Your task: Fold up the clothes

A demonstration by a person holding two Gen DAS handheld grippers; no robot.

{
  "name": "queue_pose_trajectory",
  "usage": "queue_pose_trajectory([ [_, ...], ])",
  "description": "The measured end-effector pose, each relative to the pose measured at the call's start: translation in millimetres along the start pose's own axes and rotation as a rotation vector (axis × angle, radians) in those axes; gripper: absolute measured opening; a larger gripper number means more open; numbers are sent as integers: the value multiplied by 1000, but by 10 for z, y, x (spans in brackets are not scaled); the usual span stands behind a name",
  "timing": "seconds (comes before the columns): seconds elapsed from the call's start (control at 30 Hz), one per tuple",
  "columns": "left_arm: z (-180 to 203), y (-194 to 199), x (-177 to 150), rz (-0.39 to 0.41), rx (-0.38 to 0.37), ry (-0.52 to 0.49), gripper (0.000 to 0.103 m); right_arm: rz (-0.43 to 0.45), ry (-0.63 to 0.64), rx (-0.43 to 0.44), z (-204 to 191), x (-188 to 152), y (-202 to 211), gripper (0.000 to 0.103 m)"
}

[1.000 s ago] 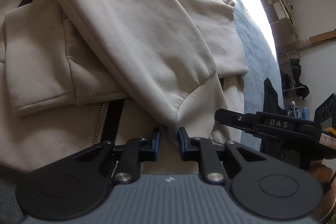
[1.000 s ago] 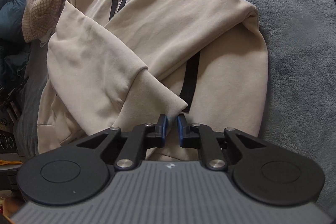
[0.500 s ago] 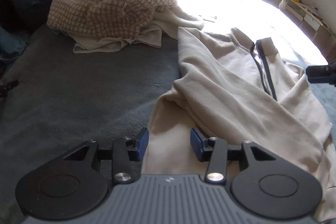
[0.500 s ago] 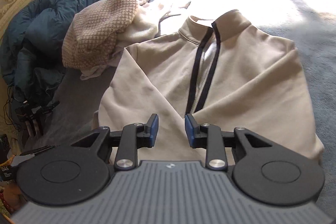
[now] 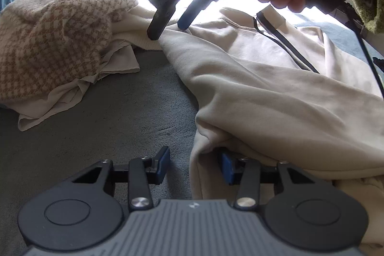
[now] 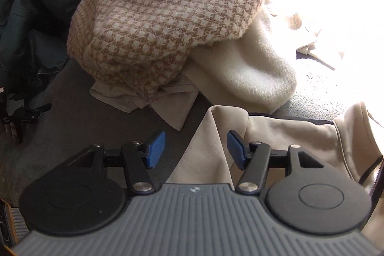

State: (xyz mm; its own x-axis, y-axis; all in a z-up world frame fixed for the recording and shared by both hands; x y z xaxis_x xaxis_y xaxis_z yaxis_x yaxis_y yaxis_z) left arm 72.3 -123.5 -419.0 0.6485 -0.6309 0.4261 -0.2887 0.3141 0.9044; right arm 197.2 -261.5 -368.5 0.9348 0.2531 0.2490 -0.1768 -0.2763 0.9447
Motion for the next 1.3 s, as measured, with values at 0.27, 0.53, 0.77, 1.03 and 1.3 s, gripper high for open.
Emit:
queue_pose_trajectory([
  [0.27,-68,67,-180,84,-47,163,10,45,-54,-71,47,-107,-4,3],
  [0.53,-277,63,-297,118,-116,306,10,193,-393,132,585,-338,61,3],
  [0.77,-351,61,-454,100,-124,330,5,169,-255,93,455,-169,-350,5],
  [1.03,-387,66,-504,89,-145,368,5,316,-252,80,505,-288,459,22],
  [1.3,-330,38,-545,82,-114,334,5,62,156,-126,106,-584,-167,18],
])
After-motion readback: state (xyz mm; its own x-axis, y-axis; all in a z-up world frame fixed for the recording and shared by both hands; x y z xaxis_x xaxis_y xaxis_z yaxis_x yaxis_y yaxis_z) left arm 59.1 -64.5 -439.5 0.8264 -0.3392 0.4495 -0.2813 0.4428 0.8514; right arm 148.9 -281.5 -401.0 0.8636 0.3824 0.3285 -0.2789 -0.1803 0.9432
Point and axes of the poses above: each gripper's, at about its wrist camera, not at the fingertips, and y roughly against the way its jaws point, z to its right, x to its top, the point moved 6 cm from there along -y, roughly the way its jaws point, and after that the axes turned 15 degrees about -z, right-handed, at the moved point
